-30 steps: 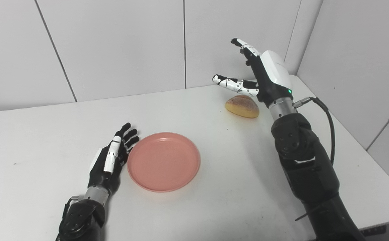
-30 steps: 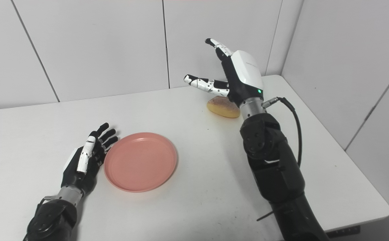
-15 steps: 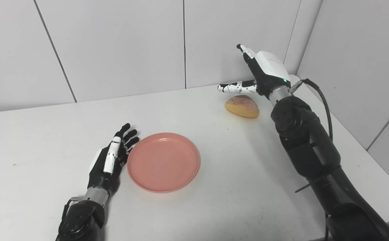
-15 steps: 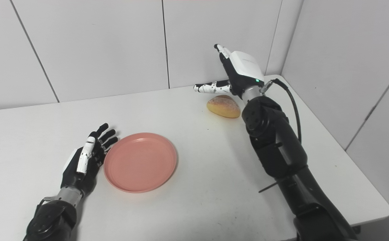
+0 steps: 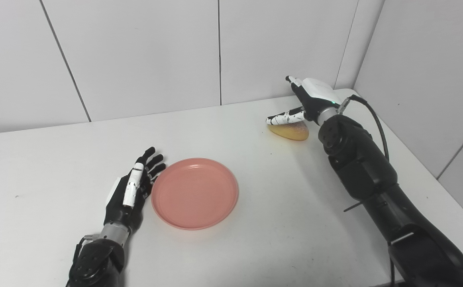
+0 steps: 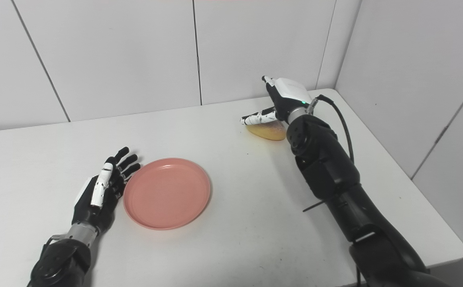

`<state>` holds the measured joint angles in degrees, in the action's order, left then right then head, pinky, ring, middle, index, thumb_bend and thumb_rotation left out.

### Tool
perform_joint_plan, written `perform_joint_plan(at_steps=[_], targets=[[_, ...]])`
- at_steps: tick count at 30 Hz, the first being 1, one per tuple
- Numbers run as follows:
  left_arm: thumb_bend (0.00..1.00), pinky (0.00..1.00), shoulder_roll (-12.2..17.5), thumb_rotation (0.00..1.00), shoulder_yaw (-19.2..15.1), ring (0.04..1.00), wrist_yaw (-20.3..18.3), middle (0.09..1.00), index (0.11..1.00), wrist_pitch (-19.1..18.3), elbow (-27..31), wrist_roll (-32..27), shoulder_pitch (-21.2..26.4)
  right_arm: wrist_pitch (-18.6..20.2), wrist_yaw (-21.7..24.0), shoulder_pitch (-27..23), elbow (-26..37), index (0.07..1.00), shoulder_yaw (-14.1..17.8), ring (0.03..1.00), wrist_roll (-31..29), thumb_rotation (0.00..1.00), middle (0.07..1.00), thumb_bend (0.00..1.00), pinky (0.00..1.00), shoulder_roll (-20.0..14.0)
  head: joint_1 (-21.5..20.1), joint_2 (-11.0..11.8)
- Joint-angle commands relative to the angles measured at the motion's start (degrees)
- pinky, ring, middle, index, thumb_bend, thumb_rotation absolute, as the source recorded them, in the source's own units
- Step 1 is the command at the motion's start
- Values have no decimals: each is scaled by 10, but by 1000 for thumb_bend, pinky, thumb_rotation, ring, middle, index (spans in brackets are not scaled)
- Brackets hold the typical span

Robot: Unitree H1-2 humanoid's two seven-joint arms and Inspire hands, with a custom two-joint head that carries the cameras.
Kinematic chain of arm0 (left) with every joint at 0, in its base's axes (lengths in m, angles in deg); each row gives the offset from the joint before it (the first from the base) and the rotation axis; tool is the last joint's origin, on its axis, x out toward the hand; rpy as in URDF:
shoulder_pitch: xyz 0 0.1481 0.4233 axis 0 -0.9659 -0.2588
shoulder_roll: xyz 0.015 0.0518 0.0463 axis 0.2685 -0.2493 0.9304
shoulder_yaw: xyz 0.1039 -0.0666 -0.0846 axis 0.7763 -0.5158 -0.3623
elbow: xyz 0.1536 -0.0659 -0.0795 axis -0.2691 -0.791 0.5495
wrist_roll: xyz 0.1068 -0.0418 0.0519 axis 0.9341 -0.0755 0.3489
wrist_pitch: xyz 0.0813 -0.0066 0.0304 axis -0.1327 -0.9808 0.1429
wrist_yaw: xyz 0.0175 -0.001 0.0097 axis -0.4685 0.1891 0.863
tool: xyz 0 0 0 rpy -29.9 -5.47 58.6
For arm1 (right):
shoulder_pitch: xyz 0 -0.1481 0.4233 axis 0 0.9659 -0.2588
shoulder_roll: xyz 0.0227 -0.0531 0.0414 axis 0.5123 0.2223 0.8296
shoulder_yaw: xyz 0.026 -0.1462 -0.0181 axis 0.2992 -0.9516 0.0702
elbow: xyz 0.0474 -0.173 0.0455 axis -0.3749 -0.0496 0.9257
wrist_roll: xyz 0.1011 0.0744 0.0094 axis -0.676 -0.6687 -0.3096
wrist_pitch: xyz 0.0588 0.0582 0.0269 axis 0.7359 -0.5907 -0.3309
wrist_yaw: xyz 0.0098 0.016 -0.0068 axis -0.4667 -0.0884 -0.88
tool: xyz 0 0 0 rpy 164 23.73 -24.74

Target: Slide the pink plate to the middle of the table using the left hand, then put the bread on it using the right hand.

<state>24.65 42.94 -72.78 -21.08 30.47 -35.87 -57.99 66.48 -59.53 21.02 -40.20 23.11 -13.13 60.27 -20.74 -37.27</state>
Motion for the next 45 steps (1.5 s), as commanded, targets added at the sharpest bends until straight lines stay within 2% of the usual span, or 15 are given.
perform_joint_plan(at_steps=[1, 12, 25, 28, 31, 34, 37, 42, 45], targets=[[332, 881, 4, 1000, 1, 889, 0, 905, 903, -30, 3, 5, -12, -2, -19, -37, -1, 963, -2, 942, 7, 551, 975, 926, 838, -17, 1, -1], [343, 885, 6, 1000, 1, 889, -2, 905, 900, -33, 7, 4, -13, -9, -37, -43, -49, 960, -9, 945, -7, 563, 974, 950, 847, -18, 4, -7], [344, 883, 7, 1000, 2, 888, -2, 904, 900, -32, 6, 7, -13, -18, -68, -47, -99, 942, -12, 931, -33, 506, 956, 928, 812, -17, 4, -10], [344, 882, 8, 1000, 3, 890, -2, 906, 904, -36, 9, 7, -13, -17, -80, -51, -115, 916, -16, 864, -33, 498, 915, 931, 719, -14, 5, -10], [345, 879, 7, 1000, 4, 888, 0, 904, 902, -39, 14, 8, -14, -12, -88, -57, -128, 897, -24, 812, -29, 508, 881, 934, 661, -13, 5, -11], [343, 881, 8, 1000, 4, 891, -3, 907, 905, -40, 15, 5, -14, -20, -99, -58, -137, 871, -19, 782, -42, 482, 855, 931, 631, -8, 6, -13], [341, 883, 7, 1000, 4, 892, -4, 908, 907, -42, 16, 5, -14, -29, -107, -59, -147, 860, -20, 826, -52, 455, 865, 932, 692, -6, 6, -14], [343, 880, 7, 1000, 3, 889, -3, 906, 907, -43, 16, 5, -14, -34, -114, -60, -154, 871, -24, 856, -61, 434, 883, 924, 734, -2, 7, -14], [348, 872, 5, 1000, 3, 883, 0, 903, 904, -43, 13, 7, -14, -37, -126, -59, -162, 868, -11, 867, -80, 383, 890, 922, 763, 6, 11, -15]])
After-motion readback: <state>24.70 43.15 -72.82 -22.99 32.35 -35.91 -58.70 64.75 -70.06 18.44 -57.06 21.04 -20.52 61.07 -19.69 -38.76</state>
